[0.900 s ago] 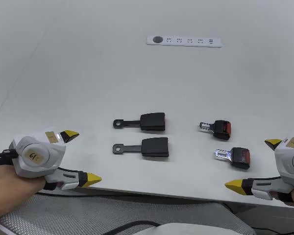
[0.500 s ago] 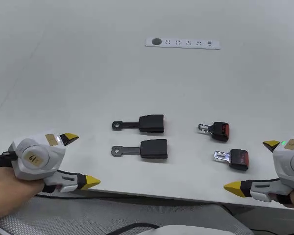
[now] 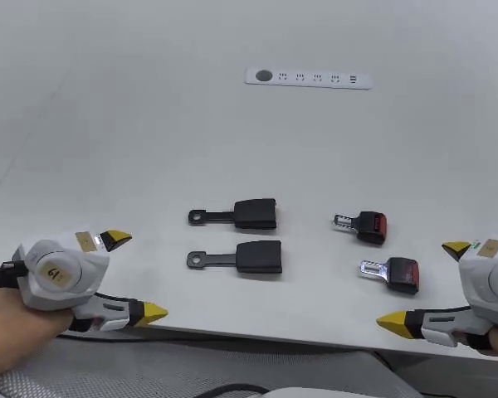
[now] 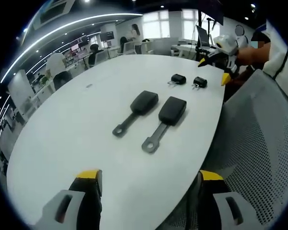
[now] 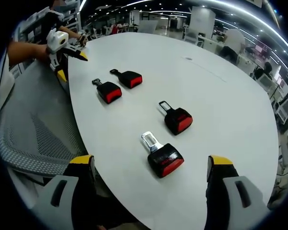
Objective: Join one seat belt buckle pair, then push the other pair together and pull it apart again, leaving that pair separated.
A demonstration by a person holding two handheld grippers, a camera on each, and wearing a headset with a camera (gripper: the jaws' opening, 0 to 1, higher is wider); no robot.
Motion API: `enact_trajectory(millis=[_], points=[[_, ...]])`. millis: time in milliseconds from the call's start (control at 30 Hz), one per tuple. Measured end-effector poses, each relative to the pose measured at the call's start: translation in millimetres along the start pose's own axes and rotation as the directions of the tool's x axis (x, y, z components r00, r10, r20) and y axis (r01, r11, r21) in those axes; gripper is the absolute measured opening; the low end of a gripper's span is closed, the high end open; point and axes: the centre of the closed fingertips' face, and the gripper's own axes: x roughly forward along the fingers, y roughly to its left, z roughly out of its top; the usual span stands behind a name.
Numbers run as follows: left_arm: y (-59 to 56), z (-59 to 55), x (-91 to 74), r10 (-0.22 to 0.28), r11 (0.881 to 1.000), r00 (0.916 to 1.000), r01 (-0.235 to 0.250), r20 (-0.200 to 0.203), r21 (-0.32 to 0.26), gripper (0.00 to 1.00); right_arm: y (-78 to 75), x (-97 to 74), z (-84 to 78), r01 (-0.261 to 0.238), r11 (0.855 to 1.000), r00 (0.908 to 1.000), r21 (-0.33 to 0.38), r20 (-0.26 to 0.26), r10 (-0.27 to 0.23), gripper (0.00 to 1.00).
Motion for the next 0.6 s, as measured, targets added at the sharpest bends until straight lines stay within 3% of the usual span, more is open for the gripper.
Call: enact_trajectory(millis=[600], points=[[-0.6, -3.3, -0.2, -0.005, 1.0, 0.9998, 0.005, -0.017, -0.005, 0.8, -0.1, 1.5, -3.2, 0.0, 1.0, 1.0, 0.009, 0.002, 0.0, 0.98]])
